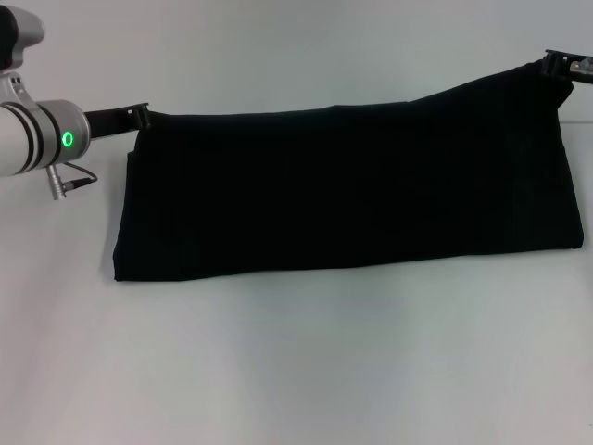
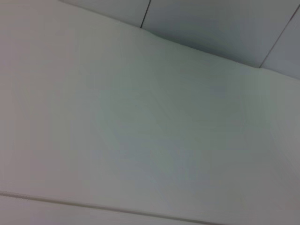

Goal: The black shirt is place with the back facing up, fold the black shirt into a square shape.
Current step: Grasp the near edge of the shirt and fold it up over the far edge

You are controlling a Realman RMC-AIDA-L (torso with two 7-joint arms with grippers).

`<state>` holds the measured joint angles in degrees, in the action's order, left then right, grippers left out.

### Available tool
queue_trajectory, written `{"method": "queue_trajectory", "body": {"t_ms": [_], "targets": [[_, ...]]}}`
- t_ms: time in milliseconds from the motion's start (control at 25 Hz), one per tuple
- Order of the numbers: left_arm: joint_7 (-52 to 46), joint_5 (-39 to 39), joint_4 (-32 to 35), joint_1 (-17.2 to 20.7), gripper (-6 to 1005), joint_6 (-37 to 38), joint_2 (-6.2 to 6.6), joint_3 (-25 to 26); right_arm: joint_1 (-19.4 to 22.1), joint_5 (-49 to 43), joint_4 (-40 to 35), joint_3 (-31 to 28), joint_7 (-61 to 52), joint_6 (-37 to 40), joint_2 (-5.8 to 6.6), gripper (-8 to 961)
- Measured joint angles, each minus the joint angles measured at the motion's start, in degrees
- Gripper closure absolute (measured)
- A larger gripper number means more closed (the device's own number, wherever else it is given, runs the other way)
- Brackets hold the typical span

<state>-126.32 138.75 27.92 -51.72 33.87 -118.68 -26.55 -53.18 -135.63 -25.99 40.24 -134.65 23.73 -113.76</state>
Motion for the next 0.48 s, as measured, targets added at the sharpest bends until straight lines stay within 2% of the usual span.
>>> {"method": "queue_trajectory", "body": {"t_ms": [160,280,360,480], "targets": [[0.4,0.0,-0.2,0.0,966,-0.7,-0.40,-1.1,0.0,-0.1,0.1,0.8,0.0,0.4,-0.06,846],[0.1,0.0,-0.6,0.1,964,-1.0,-0.76,-3.8,-0.2,-0.6,0.2,2.9,-0.3,2.0,0.34,824],[-0.2,0.0,-0.9,-0.2,962,-1.0,-1.08,-4.2,-0.7,-1.8,0.2,4.2,-1.9,2.8,0.94,810],[-2.9,0.0,-0.5,-0.7,960,0.7,-1.35,-4.5,-1.6,-3.2,0.0,4.4,-5.9,5.6,2.70,788]]}}
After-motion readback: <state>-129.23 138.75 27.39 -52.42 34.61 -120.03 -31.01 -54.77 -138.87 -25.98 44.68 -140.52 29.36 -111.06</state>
